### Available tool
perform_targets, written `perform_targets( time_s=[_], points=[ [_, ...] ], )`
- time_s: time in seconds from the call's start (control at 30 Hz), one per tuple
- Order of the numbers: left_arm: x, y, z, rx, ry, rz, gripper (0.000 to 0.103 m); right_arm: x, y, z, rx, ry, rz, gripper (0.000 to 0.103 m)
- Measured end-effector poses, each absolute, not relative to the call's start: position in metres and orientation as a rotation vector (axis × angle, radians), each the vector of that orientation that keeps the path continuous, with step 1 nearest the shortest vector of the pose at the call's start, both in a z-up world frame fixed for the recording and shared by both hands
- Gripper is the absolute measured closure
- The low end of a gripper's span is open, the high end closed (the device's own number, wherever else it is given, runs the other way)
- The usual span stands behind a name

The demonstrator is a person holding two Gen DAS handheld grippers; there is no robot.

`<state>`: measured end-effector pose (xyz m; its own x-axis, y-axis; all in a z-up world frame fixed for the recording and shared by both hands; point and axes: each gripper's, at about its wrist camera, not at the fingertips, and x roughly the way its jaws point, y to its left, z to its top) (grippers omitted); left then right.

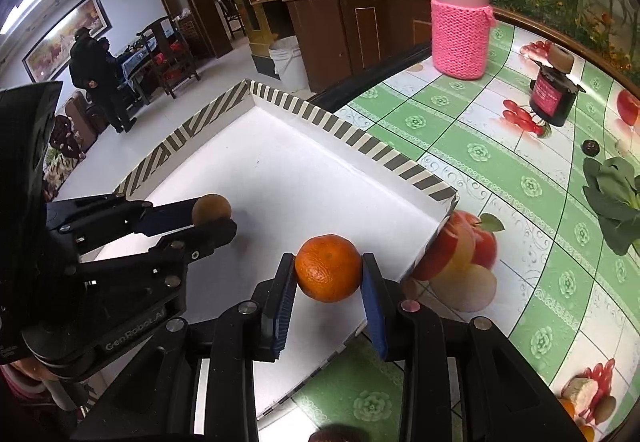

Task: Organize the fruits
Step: 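Carry the kiwi and orange over the white tray and open both tools, then move both tools back to the table toward a red date and another orange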

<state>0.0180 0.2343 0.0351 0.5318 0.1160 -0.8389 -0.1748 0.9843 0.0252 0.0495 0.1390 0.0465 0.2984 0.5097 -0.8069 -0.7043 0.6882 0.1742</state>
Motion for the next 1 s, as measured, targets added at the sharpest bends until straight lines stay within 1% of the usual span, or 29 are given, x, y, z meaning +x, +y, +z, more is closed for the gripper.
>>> perform_targets(
  time_s=[0.13, 0.4, 0.43, 0.47, 0.5, 0.53, 0.57, 0.6, 0.63, 0.67, 0.7, 0.8, 0.83, 0.9, 1.0],
  points=[
    [0.022, 0.236, 0.032, -0.062, 1.002, 0.197, 0.080, 0.057, 0.150, 0.045, -0.279, 0.944, 0.776, 0.068],
    [0.028, 0.241, 0.025, -0.061, 1.005, 0.236, 0.080, 0.058, 0.160, 0.039, -0.319, 0.919, 0.767, 0.067],
    [0.028, 0.241, 0.025, -0.067, 1.006, 0.235, 0.080, 0.056, 0.159, 0.042, -0.314, 0.912, 0.768, 0.062],
    [0.027, 0.241, 0.025, -0.065, 1.001, 0.239, 0.080, 0.055, 0.156, 0.046, -0.304, 0.903, 0.767, 0.060],
    [0.027, 0.241, 0.025, -0.060, 0.996, 0.243, 0.080, 0.053, 0.152, 0.050, -0.293, 0.892, 0.766, 0.054],
    [0.026, 0.240, 0.026, -0.055, 0.992, 0.247, 0.079, 0.051, 0.146, 0.058, -0.271, 0.871, 0.764, 0.045],
    [0.025, 0.239, 0.026, -0.053, 0.989, 0.250, 0.074, 0.050, 0.140, 0.063, -0.252, 0.854, 0.761, 0.041],
    [0.024, 0.239, 0.028, -0.054, 0.985, 0.252, 0.066, 0.048, 0.134, 0.069, -0.229, 0.837, 0.756, 0.033],
    [0.021, 0.238, 0.030, -0.055, 0.977, 0.252, 0.062, 0.045, 0.124, 0.077, -0.197, 0.817, 0.755, 0.029],
    [0.019, 0.237, 0.032, -0.057, 0.968, 0.252, 0.052, 0.043, 0.117, 0.082, -0.173, 0.802, 0.753, 0.027],
    [0.016, 0.235, 0.035, -0.059, 0.954, 0.252, 0.044, 0.041, 0.109, 0.087, -0.146, 0.787, 0.750, 0.025],
    [0.005, 0.226, 0.048, -0.047, 0.903, 0.252, 0.038, 0.032, 0.082, 0.101, -0.078, 0.763, 0.738, 0.018],
    [0.002, 0.222, 0.052, -0.040, 0.887, 0.252, 0.037, 0.029, 0.074, 0.105, -0.068, 0.760, 0.738, 0.018],
    [-0.007, 0.212, 0.060, -0.032, 0.851, 0.242, 0.028, 0.020, 0.057, 0.109, -0.068, 0.744, 0.725, 0.018],
    [-0.018, 0.194, 0.071, -0.024, 0.813, 0.206, 0.027, 0.008, 0.035, 0.112, -0.083, 0.721, 0.688, 0.018]
  ],
)
